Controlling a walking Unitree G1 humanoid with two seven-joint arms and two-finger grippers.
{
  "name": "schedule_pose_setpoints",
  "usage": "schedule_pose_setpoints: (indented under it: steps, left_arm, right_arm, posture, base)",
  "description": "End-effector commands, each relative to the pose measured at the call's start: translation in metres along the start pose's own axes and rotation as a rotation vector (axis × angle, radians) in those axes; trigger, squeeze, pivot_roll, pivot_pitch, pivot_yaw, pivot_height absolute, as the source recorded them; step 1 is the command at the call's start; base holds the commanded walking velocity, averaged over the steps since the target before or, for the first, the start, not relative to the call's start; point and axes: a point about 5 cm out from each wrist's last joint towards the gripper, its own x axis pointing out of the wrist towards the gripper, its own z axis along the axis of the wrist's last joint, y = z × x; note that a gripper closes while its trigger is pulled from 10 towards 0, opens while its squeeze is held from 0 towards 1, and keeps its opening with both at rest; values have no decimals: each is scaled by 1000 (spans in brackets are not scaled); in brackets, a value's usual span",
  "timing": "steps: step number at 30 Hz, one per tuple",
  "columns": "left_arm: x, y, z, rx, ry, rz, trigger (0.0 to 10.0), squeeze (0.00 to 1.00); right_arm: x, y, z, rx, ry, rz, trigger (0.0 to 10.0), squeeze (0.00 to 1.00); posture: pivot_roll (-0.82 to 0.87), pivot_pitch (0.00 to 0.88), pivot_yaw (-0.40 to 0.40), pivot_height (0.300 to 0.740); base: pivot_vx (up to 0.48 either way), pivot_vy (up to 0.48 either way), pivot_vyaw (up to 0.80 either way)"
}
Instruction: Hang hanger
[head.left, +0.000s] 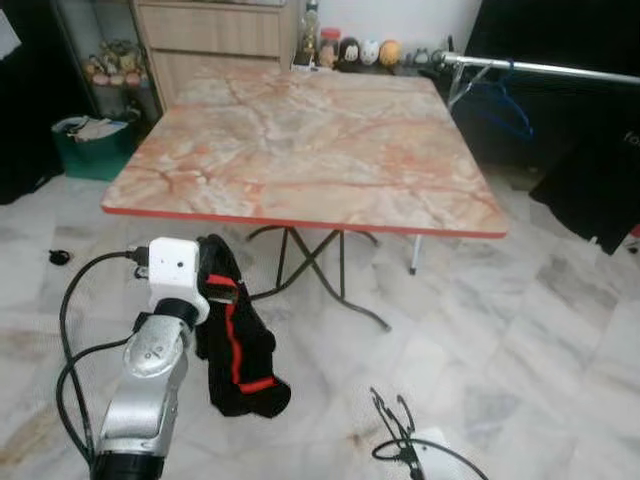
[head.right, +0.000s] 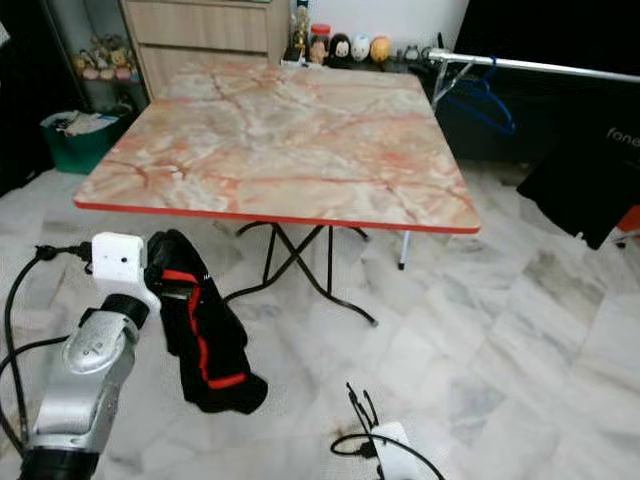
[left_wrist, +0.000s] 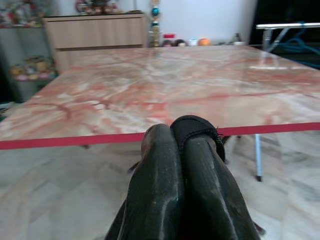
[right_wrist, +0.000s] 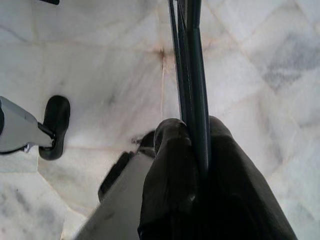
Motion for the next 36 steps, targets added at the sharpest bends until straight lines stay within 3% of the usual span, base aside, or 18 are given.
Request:
schedule_pose_setpoints:
  steps: [1,11,19,36]
  left_arm:
    - [-1,-5,10,6,-53,-18,10000,0]
    - [-1,-6,14,23,-61,-51,10000,0]
    - [6,-7,32,10,-131,-57,10000,0]
    - [10,-3,37,28,-148,-50,10000,0]
  right_arm:
    - [-1,-7,-5,1,15,-20,10000,0]
    - [-1,-5,-7,19,17,-20,10000,0]
    - [-3,-12,-12,89,22,-56,10000,0]
    - [-4,-25,-12,98,33,-70,10000,0]
  posture:
    - [143,0,-53,740]
    - [143,0,-50,740]
    - [143,0,-46,740]
    - [127,0,-49,740]
  base:
    - [0,0,0]
    - [0,0,0]
    - [342,0,0]
    - [379,0,0]
